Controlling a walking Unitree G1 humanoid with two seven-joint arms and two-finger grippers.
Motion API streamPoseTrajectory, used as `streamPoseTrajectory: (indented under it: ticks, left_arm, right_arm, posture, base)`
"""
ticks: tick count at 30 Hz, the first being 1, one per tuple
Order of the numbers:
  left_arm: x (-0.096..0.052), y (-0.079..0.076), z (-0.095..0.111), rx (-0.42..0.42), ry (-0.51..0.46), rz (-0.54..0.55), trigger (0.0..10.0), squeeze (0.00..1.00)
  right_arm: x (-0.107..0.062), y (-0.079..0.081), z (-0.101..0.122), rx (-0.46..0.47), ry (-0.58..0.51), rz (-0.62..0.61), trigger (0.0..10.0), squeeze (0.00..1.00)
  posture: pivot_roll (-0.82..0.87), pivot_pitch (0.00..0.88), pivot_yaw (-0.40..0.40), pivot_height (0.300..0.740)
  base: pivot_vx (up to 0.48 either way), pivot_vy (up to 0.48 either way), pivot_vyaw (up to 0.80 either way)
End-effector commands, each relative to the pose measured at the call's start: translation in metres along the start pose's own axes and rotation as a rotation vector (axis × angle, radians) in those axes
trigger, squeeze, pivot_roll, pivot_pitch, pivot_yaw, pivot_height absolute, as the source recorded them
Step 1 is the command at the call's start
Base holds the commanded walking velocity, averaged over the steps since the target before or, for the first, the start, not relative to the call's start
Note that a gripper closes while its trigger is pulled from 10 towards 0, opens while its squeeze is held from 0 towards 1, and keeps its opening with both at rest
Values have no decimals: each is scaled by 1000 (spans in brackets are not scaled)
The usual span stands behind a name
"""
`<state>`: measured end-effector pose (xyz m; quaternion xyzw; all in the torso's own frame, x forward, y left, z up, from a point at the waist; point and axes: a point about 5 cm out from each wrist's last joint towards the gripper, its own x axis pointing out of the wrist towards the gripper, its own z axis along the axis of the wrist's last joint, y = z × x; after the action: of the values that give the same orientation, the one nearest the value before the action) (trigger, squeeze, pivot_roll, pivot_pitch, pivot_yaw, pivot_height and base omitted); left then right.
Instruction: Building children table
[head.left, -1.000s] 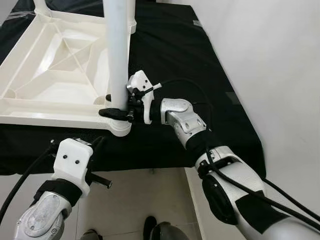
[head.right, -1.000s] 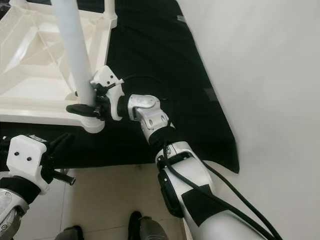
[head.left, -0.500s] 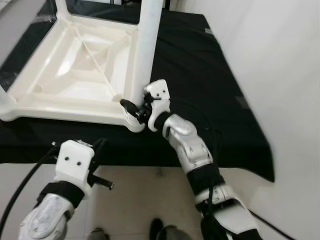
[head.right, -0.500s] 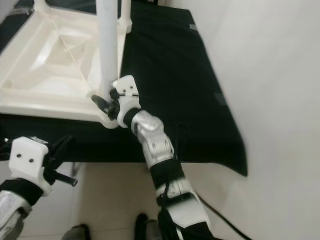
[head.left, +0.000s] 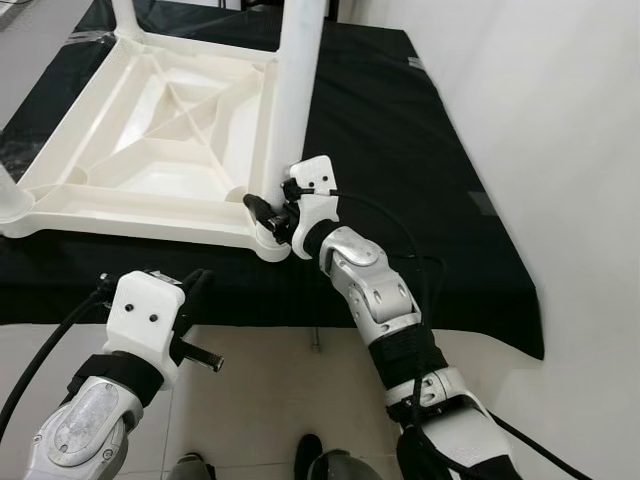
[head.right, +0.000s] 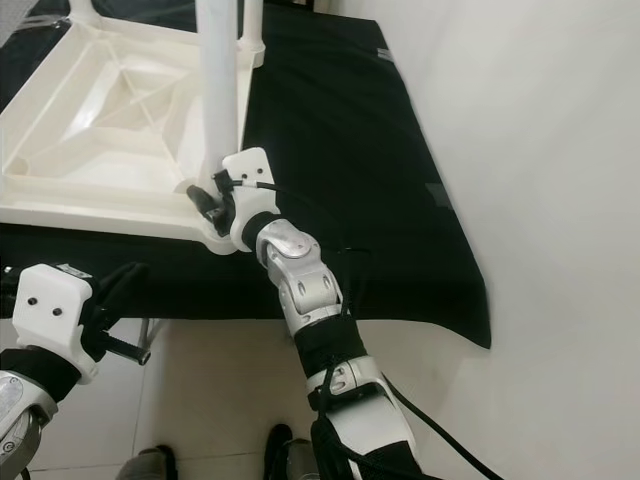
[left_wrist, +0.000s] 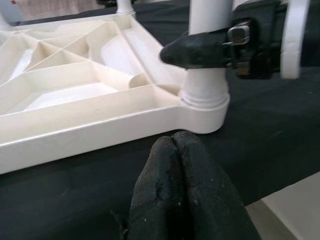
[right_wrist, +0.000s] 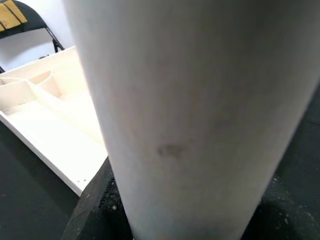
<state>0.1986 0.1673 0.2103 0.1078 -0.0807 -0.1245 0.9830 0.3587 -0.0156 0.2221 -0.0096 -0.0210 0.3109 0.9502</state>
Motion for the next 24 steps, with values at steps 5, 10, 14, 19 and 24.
streamPoseTrajectory:
  ticks: [5,10,14,19,24]
  left_arm:
    - [1,-2,-5,-13,27,-13,10000,0]
    - [0,-1,-7,-11,31,-3,10000,0]
    - [0,1,-7,-9,32,5,10000,0]
    - [0,3,-8,-3,33,20,10000,0]
    - [1,8,-11,-13,57,51,10000,0]
  right_arm:
    - [-9,12,-32,64,145,-33,1255,0]
    - [-8,17,-29,62,109,6,10000,1000]
    - [-8,13,-21,78,68,28,10000,1000]
    - [-11,9,-10,76,9,149,10000,0]
    - [-19,0,-5,59,-39,236,10000,0]
  posture:
    - [185,278,-186,740]
    - [186,278,-188,740]
    - [185,277,-185,740]
    - [185,275,-180,740]
    - [185,271,-178,740]
  base:
    - [0,0,0]
    - [0,0,0]
    - [0,0,0]
    - [0,0,0]
    - [0,48,0]
